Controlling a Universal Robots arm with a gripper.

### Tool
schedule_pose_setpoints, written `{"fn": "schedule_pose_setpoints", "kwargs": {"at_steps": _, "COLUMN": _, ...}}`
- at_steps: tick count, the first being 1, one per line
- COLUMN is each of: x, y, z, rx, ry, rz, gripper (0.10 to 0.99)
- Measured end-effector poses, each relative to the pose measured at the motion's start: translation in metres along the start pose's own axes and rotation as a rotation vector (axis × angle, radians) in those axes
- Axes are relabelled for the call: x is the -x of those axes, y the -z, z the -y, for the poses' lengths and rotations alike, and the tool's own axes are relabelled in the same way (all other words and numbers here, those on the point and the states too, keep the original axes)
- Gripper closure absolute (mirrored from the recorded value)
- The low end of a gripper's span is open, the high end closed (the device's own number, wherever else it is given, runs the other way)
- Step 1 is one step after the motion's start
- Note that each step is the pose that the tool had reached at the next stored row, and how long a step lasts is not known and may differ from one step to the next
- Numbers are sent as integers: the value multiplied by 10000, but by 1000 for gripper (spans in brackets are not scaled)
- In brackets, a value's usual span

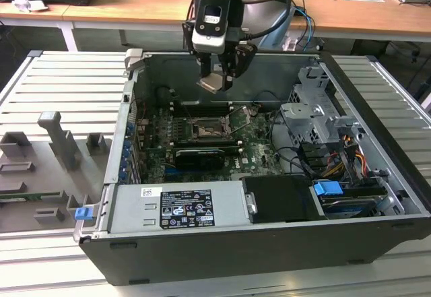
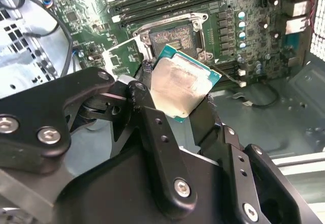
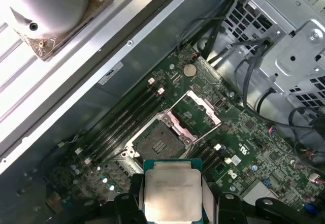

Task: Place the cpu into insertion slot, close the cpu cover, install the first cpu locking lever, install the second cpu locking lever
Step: 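Place the cpu into insertion slot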

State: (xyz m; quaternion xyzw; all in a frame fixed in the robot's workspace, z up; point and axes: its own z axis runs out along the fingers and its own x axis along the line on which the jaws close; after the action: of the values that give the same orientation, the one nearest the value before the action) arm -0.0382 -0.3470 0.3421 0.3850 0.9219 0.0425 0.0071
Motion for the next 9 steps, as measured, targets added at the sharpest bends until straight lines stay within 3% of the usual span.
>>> {"fn": "schedule_pose_setpoints", "kwargs": {"at_steps": 9, "x": 2, "y": -16, "z": 0, "rx": 24, "ry": -1135, "rz": 95, "gripper": 545}}
